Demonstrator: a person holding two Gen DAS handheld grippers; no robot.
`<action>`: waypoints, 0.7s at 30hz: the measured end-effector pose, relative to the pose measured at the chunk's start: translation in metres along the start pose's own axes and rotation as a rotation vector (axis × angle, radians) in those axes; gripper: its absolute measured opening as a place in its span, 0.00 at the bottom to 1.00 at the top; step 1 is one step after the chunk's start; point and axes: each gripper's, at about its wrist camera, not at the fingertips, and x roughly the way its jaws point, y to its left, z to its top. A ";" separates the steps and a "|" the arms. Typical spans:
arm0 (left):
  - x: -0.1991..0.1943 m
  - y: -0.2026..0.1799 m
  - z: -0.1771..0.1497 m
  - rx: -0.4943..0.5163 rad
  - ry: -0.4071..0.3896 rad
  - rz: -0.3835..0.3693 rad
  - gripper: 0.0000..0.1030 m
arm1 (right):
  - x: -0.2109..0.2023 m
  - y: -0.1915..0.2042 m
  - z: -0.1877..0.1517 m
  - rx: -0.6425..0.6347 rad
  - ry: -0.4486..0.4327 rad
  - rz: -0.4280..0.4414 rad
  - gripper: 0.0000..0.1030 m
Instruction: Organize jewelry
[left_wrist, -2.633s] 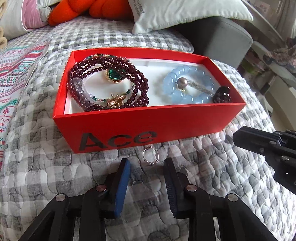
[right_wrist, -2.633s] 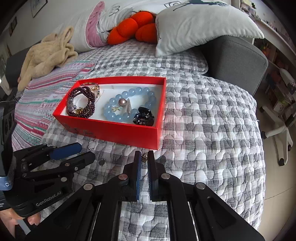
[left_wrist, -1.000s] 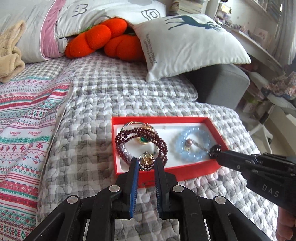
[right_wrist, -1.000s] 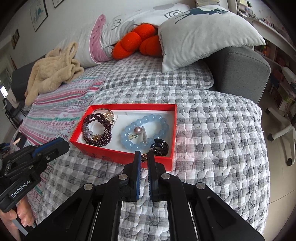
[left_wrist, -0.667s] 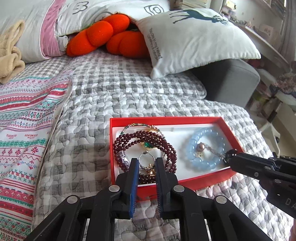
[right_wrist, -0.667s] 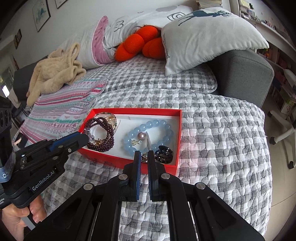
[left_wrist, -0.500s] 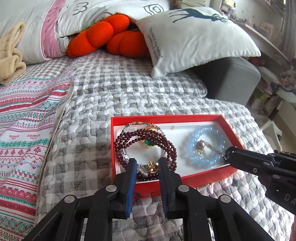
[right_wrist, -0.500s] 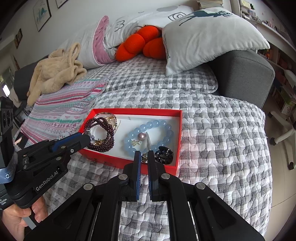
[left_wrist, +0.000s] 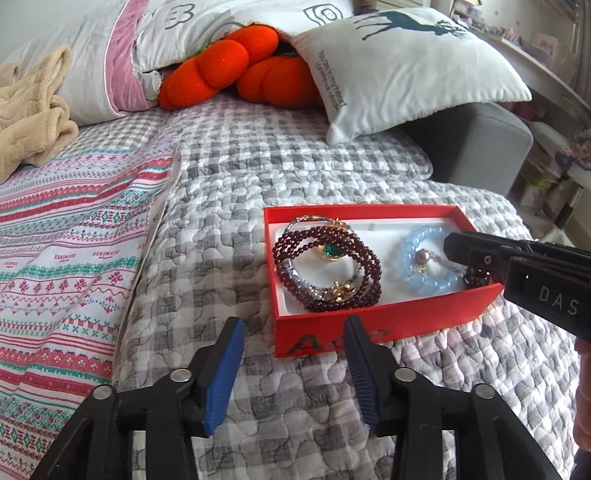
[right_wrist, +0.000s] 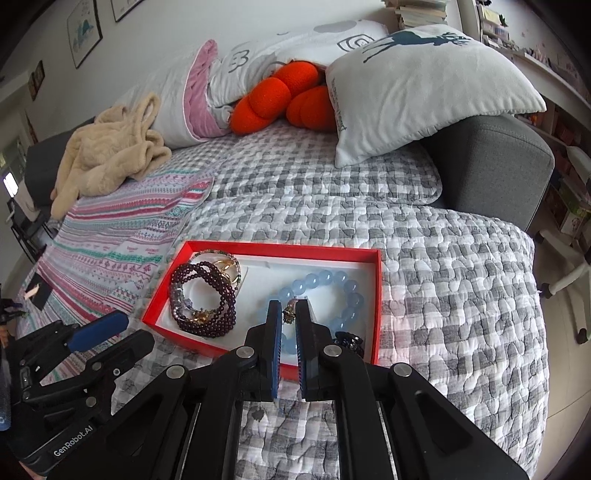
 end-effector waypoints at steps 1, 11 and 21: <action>-0.001 0.000 -0.002 -0.002 0.000 0.010 0.56 | -0.001 0.000 0.001 0.003 0.002 -0.004 0.20; -0.020 0.000 -0.023 -0.021 0.030 0.086 0.85 | -0.036 0.003 -0.016 0.009 0.004 -0.088 0.58; -0.027 0.000 -0.047 -0.033 0.112 0.149 1.00 | -0.064 0.010 -0.057 -0.008 0.049 -0.172 1.00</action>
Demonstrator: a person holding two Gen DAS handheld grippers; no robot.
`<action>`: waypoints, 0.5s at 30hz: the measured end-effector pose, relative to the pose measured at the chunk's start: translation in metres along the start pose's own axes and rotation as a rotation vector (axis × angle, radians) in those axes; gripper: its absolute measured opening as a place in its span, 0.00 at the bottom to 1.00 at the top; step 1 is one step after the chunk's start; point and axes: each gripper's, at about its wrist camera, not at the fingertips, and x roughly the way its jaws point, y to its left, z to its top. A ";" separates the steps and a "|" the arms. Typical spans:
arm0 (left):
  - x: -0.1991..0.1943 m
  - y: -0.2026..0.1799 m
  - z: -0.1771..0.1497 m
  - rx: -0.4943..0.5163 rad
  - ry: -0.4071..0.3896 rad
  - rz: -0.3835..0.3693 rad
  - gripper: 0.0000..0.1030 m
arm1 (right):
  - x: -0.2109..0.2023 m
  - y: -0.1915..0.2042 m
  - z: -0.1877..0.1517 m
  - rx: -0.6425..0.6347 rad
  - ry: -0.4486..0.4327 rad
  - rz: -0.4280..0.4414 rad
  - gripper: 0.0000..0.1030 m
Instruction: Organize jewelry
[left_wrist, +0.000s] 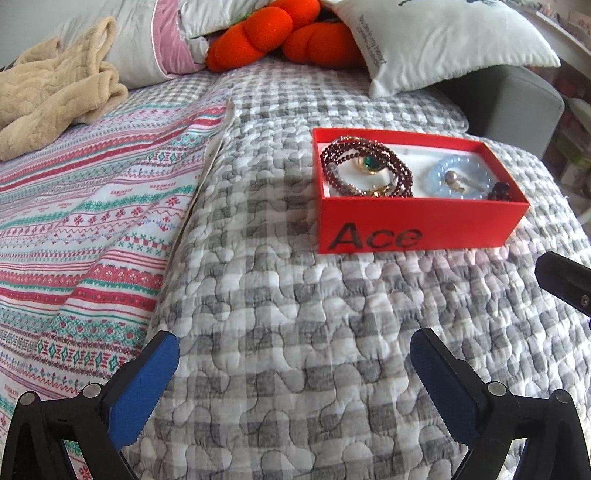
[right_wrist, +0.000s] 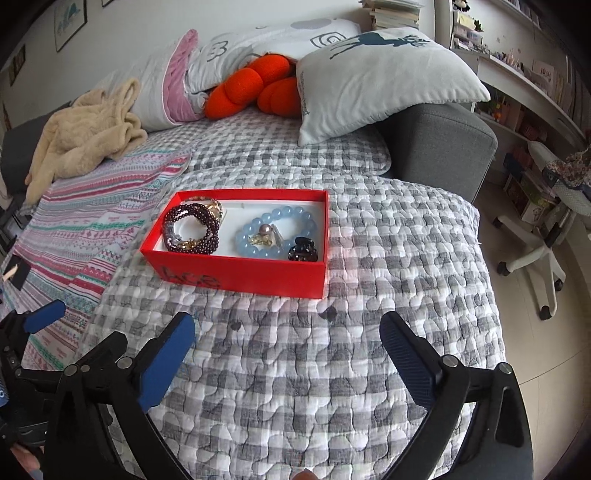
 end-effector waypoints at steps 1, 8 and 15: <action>0.000 0.000 -0.001 -0.004 0.003 0.006 1.00 | -0.001 0.001 -0.003 -0.011 0.003 -0.012 1.00; -0.001 0.002 -0.002 -0.023 -0.003 0.037 1.00 | 0.003 0.002 -0.013 -0.050 0.041 -0.072 1.00; 0.001 0.000 -0.001 -0.017 -0.003 0.037 1.00 | 0.007 0.000 -0.014 -0.031 0.060 -0.067 1.00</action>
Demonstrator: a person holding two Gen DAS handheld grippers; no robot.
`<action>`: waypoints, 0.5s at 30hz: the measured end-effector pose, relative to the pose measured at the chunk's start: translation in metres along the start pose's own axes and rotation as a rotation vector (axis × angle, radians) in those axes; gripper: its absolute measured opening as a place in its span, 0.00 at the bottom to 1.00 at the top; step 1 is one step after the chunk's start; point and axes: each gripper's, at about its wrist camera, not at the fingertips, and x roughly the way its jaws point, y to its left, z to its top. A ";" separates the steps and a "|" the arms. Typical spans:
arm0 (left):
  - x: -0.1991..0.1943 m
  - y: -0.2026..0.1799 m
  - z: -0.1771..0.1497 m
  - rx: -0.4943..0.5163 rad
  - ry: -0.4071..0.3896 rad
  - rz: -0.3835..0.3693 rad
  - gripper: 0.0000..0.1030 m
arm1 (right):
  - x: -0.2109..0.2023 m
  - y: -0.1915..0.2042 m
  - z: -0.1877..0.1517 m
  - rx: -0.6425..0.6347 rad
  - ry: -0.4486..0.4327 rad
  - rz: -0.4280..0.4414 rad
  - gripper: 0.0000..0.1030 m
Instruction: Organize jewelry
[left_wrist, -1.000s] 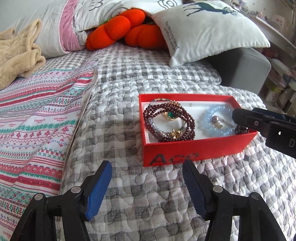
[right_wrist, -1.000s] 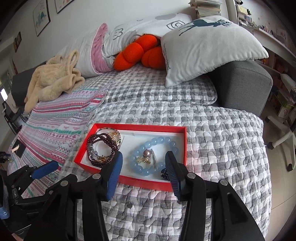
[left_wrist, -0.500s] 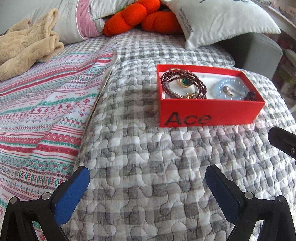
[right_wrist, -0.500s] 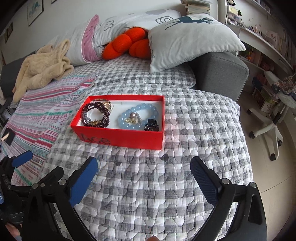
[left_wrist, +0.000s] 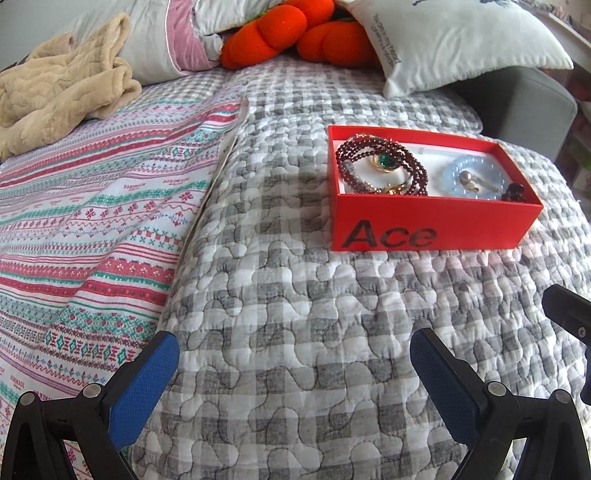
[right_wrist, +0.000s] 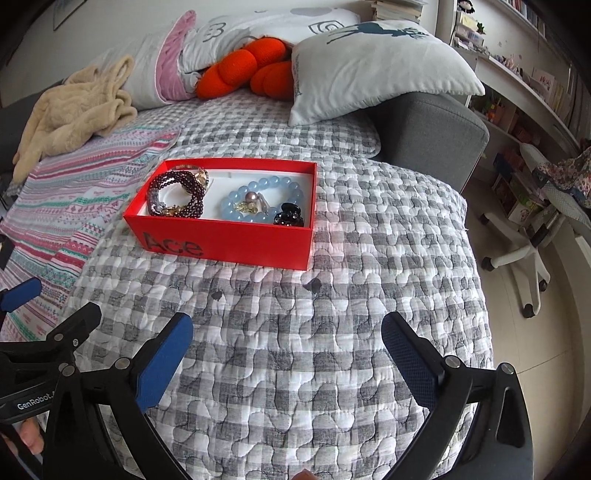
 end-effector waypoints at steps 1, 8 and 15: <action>0.000 0.000 0.000 0.001 -0.001 0.000 1.00 | 0.001 0.000 0.000 0.002 0.003 0.001 1.00; 0.000 -0.001 0.002 0.004 -0.006 0.003 1.00 | 0.006 -0.002 0.002 0.018 0.017 0.003 1.00; -0.001 -0.001 0.002 0.005 -0.007 0.007 0.99 | 0.009 -0.003 0.002 0.027 0.026 0.000 1.00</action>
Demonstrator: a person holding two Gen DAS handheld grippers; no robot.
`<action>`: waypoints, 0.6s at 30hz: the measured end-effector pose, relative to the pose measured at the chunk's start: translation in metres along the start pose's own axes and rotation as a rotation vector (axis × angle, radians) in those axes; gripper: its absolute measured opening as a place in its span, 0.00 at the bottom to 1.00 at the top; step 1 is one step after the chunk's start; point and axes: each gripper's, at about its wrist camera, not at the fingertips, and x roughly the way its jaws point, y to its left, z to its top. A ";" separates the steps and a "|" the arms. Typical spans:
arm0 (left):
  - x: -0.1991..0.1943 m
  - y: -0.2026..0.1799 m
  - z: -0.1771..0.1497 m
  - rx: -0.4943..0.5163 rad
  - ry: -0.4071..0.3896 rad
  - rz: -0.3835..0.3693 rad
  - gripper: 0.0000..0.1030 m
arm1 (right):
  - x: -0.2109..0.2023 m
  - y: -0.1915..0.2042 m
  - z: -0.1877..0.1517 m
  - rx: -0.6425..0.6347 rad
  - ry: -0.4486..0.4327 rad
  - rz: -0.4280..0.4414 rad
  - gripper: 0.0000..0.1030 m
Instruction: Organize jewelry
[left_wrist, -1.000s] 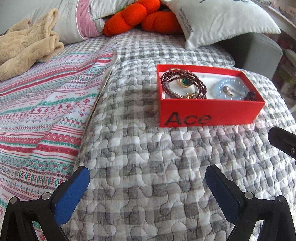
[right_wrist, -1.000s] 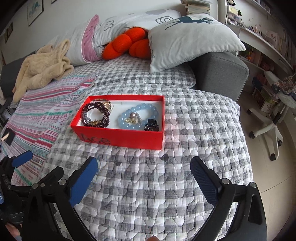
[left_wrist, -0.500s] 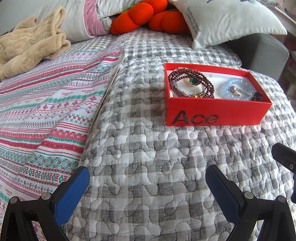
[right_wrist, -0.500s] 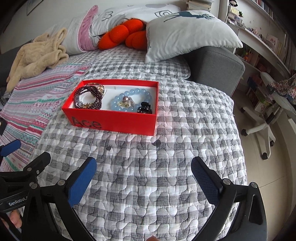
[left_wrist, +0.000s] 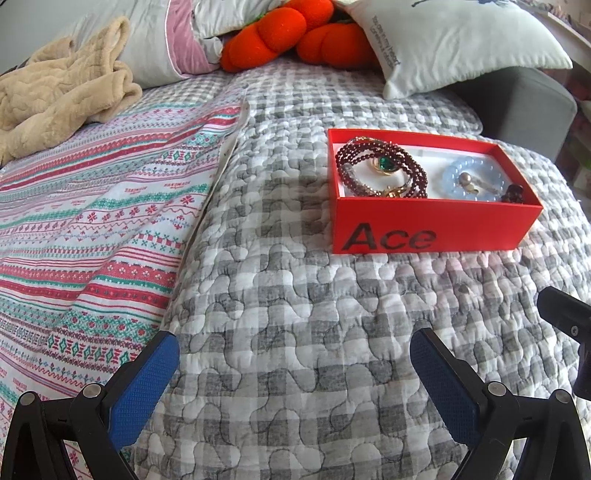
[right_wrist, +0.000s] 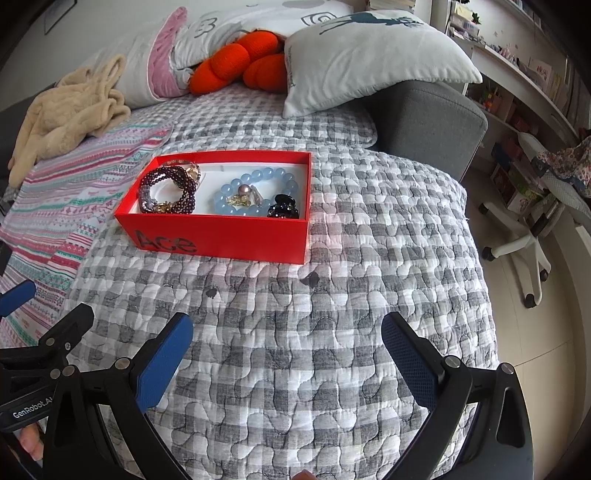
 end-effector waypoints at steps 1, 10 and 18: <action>0.000 0.000 0.000 0.001 0.000 0.000 1.00 | 0.000 0.000 0.000 0.001 0.001 0.000 1.00; 0.001 0.001 -0.001 0.003 0.004 0.003 1.00 | 0.001 -0.001 0.000 0.004 0.004 -0.002 1.00; 0.011 -0.001 -0.001 0.001 0.029 0.014 1.00 | 0.008 -0.003 -0.002 0.018 0.017 -0.023 1.00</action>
